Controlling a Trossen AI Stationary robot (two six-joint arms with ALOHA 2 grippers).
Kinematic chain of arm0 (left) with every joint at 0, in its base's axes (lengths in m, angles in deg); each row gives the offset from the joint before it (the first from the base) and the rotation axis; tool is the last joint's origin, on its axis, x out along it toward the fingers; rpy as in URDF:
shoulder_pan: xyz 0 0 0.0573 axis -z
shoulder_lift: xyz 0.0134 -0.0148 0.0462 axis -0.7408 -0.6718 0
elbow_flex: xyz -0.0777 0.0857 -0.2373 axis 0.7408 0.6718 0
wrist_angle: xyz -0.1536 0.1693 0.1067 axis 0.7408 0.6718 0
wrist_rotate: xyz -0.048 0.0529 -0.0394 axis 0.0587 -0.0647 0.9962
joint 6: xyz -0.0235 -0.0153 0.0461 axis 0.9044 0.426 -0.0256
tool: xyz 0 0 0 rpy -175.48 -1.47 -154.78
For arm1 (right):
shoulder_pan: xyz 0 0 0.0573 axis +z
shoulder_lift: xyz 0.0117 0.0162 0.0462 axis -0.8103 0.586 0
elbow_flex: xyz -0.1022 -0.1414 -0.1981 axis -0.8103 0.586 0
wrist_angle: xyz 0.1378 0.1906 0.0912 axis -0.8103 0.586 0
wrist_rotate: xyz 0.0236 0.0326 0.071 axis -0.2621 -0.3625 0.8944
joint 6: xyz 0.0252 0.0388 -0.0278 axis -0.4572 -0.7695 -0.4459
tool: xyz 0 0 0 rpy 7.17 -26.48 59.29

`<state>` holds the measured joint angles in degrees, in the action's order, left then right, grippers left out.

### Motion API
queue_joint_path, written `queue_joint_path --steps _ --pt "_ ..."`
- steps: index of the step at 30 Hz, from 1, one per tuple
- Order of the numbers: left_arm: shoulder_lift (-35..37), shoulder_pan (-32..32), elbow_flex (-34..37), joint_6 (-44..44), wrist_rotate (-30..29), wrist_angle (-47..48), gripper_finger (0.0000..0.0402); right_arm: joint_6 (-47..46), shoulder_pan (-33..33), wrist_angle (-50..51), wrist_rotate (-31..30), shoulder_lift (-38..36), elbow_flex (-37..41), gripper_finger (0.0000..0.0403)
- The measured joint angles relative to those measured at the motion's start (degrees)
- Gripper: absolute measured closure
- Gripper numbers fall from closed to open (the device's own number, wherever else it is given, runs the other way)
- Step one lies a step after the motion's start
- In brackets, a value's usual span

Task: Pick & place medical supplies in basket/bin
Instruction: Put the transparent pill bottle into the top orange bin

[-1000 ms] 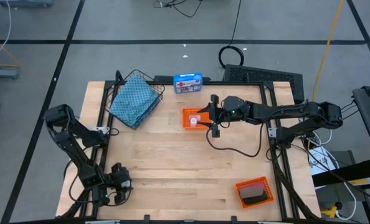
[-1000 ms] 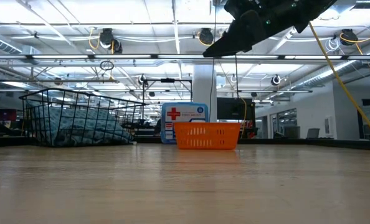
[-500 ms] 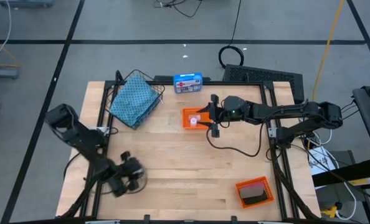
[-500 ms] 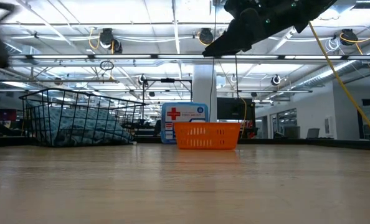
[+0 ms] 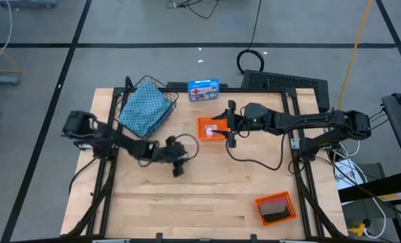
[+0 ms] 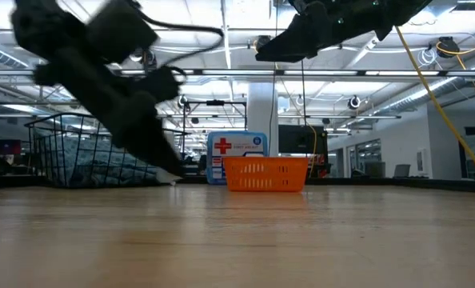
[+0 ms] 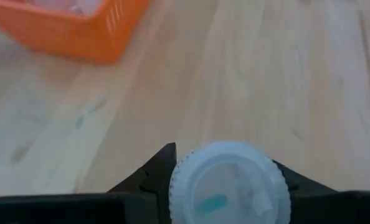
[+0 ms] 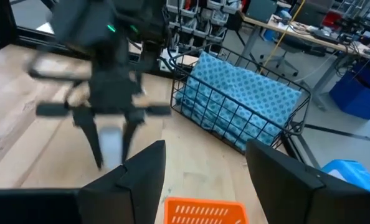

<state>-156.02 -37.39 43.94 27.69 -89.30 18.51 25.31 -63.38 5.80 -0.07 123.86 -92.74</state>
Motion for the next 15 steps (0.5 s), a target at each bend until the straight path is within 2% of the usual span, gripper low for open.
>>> queue_joint_path --steps 4,9,12,15 --pt "-7.2 -4.8 -5.3 -2.9 7.5 0.4 0.0260 -0.2 0.0 -0.1 0.0 0.0 0.0 0.0191" --pt "-16.5 -5.8 -16.3 -6.7 15.6 7.0 0.0256 -0.8 0.0 -0.1 0.0 0.0 0.0 0.0191" --pt "-19.9 -5.2 -20.9 -7.8 16.7 11.7 0.0255 -1.0 0.0 -0.1 0.0 0.0 0.0 0.0191" --pt "-21.1 -4.7 -22.5 -8.5 16.7 12.5 0.0254 -1.2 0.0 -0.1 0.0 0.0 0.0 0.0191"
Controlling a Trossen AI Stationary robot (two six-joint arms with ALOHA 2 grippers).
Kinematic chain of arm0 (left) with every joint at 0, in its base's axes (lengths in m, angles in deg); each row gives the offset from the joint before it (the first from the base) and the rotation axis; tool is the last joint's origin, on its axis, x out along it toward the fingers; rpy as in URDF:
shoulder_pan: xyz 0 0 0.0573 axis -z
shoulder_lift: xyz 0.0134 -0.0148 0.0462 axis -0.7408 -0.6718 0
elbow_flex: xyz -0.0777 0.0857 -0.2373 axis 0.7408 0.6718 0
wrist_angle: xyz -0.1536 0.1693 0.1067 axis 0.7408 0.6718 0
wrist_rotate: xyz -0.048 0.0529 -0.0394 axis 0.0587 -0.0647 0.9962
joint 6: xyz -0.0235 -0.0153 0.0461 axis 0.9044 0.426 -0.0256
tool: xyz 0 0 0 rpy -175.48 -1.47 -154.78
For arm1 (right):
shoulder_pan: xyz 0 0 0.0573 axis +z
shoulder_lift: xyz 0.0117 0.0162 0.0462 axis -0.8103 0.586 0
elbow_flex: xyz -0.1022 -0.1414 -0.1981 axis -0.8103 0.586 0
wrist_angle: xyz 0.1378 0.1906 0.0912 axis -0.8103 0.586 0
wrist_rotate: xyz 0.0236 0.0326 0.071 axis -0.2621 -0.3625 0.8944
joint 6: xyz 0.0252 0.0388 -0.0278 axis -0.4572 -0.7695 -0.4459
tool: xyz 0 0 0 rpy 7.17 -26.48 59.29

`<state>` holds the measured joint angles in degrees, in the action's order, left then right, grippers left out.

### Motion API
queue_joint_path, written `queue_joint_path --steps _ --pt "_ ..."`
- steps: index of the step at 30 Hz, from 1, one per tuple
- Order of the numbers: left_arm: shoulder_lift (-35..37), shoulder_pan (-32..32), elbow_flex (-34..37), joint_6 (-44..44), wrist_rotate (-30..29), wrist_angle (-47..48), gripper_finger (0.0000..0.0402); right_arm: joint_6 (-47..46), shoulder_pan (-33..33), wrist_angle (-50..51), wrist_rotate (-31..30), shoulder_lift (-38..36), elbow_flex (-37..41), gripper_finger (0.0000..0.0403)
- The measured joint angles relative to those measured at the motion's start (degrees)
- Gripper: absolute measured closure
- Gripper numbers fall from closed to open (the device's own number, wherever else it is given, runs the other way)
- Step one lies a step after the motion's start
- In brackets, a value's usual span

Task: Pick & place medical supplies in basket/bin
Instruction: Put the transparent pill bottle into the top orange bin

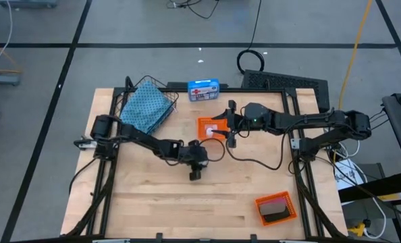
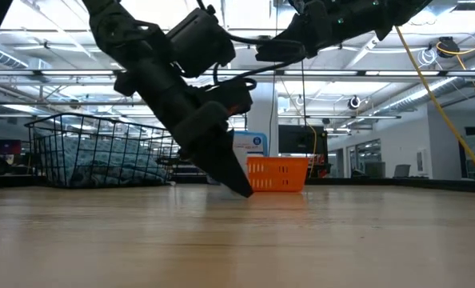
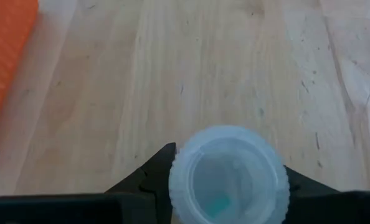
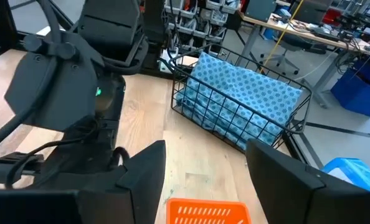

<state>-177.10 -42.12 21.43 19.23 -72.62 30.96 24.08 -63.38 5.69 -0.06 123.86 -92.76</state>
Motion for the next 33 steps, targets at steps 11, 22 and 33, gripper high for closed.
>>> queue_joint_path --steps 11,22,33 --pt "1.5 0.7 0.0 -0.7 -0.5 -0.2 0.0230 -0.4 0.0 0.0 0.0 0.0 0.0 0.0190" --pt "5.3 0.3 0.2 -0.8 -0.6 3.9 0.0101 -0.5 0.0 0.0 0.0 0.0 0.0 0.0190" --pt "30.2 1.4 11.0 -1.4 -7.2 -0.2 0.0062 -3.8 5.0 0.3 -0.3 0.0 0.0 0.0190"
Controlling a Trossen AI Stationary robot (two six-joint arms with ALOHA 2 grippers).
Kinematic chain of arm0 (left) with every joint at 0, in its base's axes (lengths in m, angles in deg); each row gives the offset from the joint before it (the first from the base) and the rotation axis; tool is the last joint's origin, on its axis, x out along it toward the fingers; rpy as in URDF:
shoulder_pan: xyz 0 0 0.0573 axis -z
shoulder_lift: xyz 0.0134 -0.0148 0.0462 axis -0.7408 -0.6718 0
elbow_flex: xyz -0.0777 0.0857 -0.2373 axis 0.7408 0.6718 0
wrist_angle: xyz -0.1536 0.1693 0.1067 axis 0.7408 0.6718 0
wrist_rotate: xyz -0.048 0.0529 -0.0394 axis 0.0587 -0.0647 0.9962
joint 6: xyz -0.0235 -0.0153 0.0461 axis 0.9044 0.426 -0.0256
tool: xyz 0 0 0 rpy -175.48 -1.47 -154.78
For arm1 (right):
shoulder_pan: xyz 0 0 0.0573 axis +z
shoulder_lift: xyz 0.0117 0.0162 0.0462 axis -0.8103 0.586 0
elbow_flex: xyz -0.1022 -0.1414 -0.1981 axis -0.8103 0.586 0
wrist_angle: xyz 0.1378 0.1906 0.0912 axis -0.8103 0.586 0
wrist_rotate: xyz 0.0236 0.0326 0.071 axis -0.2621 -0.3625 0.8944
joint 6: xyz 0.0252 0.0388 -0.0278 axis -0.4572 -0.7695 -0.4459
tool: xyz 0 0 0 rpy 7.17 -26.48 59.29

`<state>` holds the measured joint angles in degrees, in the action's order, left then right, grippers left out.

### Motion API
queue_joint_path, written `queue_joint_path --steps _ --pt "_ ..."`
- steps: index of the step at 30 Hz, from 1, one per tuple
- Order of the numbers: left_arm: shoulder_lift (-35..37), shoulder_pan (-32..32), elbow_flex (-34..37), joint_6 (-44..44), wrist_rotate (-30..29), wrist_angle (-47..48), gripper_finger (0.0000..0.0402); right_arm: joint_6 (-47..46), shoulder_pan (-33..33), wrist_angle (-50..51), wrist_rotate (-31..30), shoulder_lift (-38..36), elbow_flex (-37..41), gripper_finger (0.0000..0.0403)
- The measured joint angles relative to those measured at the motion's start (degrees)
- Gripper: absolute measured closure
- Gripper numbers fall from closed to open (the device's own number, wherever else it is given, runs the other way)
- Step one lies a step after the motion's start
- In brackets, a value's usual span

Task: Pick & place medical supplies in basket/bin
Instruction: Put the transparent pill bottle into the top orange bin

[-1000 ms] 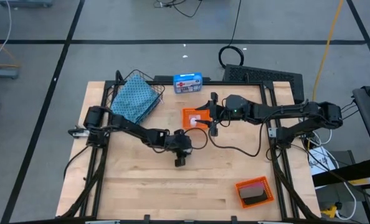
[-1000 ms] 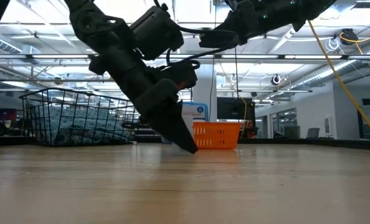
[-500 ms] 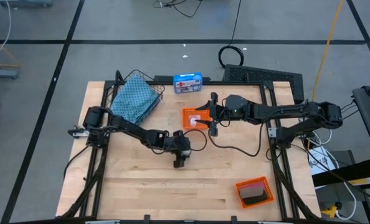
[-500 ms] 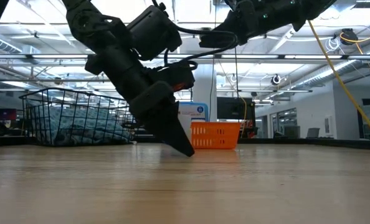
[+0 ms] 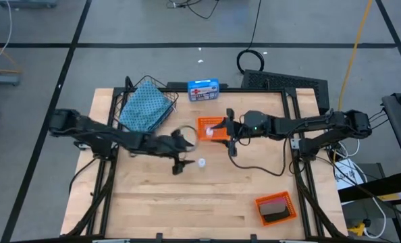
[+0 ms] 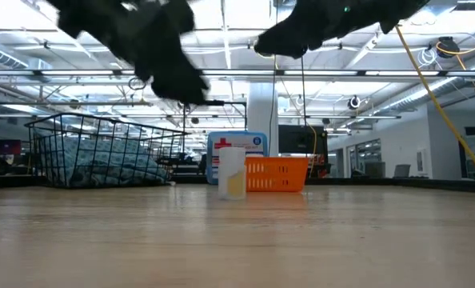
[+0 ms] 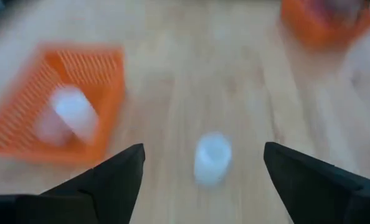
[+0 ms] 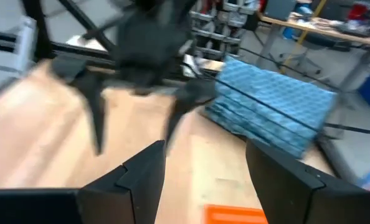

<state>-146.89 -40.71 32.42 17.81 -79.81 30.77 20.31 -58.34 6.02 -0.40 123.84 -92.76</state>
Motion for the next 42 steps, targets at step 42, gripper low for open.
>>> queue_joint_path --steps 42 --pt "15.4 0.6 16.2 4.7 -7.2 -17.8 0.0063 -11.7 10.5 -10.5 -4.4 29.7 -1.5 0.0215"
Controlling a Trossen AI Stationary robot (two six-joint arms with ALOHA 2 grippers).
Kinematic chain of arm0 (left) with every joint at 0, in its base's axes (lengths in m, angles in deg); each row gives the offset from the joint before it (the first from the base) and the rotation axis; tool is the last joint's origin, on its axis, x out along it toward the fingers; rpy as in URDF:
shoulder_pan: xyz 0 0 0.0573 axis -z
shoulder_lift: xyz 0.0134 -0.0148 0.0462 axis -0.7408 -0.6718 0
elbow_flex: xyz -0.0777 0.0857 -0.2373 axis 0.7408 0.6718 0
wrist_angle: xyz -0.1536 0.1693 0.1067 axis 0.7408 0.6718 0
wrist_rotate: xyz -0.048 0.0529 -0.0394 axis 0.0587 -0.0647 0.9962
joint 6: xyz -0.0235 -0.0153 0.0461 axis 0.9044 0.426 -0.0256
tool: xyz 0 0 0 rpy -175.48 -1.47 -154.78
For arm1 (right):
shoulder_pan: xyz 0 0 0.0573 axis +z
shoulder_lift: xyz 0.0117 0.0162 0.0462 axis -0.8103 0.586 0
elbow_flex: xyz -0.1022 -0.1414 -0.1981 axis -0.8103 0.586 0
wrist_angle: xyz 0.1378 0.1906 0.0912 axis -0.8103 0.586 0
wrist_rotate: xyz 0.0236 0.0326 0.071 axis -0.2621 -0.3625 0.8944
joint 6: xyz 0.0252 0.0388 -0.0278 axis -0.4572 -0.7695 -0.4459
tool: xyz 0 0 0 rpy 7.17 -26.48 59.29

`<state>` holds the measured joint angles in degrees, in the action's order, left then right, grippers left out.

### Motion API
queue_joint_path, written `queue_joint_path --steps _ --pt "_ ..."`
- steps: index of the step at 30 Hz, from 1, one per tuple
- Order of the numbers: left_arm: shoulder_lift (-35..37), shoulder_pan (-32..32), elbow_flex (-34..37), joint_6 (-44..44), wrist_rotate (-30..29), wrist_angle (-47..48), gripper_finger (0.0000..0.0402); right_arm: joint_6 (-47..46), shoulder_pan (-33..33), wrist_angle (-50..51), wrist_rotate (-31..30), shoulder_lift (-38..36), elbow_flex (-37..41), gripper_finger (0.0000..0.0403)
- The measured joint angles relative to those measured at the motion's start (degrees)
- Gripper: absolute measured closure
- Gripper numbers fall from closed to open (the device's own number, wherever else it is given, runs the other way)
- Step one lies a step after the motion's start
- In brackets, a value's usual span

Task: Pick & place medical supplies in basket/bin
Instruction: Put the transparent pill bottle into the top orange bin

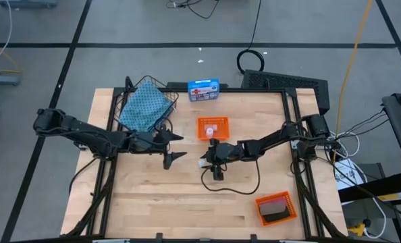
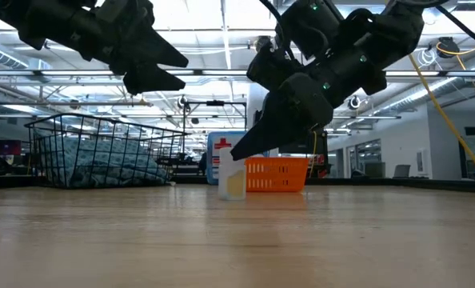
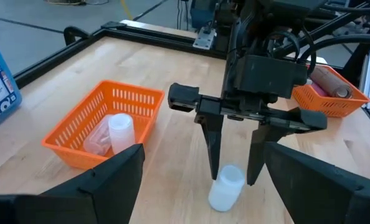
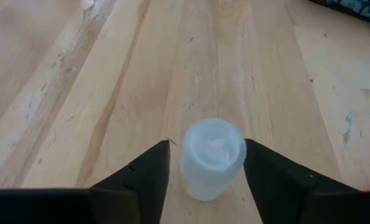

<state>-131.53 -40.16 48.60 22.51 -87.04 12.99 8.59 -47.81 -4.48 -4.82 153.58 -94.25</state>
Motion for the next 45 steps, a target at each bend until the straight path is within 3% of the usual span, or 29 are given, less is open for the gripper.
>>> queue_joint_path --steps 11,19,30,41,45 --pt "0.0 0.0 0.0 0.5 0.0 0.0 0.0065 0.0 -0.1 -0.2 0.0 0.0 0.0 0.0276" --pt "0.0 0.0 -0.1 0.5 0.0 -0.1 0.0059 -0.1 -0.1 0.3 0.2 -4.6 0.0 0.0270" --pt "0.0 0.0 -0.1 0.6 0.0 -0.1 0.0061 0.3 -1.6 8.7 0.0 -19.9 0.0 0.0269" --pt "0.0 0.0 -0.1 0.5 0.0 -0.1 0.0064 2.0 -9.6 23.7 -8.8 -29.6 0.1 0.0269" --pt "0.0 0.0 -0.1 0.6 0.0 -0.1 0.0060 1.6 -13.5 22.2 -8.8 -29.6 2.7 0.0269"
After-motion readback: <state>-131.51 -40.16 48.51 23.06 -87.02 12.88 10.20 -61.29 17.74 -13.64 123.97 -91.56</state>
